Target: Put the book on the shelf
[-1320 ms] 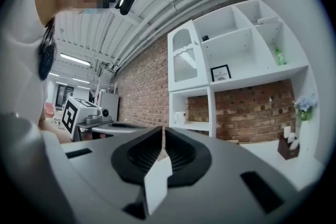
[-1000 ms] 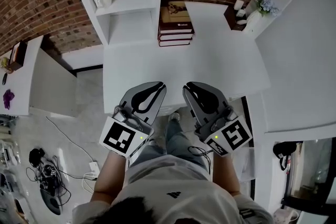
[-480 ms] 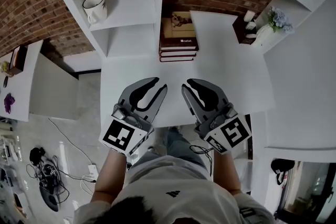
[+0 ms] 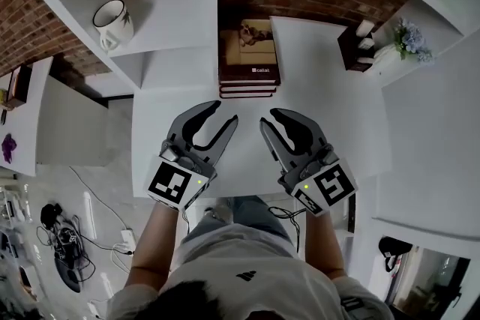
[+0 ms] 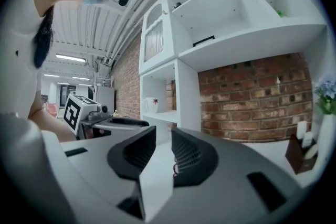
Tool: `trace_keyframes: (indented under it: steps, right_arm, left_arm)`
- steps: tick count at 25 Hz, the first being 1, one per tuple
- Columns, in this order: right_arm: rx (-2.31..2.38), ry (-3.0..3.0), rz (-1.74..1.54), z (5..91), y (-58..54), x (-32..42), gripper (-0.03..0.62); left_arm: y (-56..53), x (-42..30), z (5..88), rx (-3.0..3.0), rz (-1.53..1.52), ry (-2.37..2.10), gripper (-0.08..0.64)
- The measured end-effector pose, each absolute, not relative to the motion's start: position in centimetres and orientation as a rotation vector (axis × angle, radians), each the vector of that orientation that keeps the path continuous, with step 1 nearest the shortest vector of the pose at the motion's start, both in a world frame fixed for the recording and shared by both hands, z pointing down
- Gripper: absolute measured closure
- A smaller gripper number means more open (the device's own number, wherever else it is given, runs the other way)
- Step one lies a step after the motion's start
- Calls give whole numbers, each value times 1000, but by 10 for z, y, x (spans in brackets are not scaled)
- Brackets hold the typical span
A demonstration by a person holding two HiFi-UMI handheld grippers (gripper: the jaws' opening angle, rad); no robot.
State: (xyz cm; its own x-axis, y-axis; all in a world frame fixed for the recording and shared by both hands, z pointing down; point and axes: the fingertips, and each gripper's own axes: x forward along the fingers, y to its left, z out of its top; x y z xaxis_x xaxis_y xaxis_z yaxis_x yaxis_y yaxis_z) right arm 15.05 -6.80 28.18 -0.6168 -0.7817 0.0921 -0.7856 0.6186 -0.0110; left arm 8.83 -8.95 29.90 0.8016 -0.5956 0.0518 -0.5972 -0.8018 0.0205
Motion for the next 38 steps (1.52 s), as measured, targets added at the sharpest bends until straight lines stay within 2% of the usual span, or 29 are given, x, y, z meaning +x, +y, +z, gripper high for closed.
trace_keyframes:
  steps: [20,38]
  right_arm:
    - [1267,-2636,270,377,-147,204,453]
    - [1207,-2524,334,438,-182,230,428]
  left_arm:
    - [-178,103,408,2773,355,-1113,376]
    - [-207,96,447,2710,476,-1182,373]
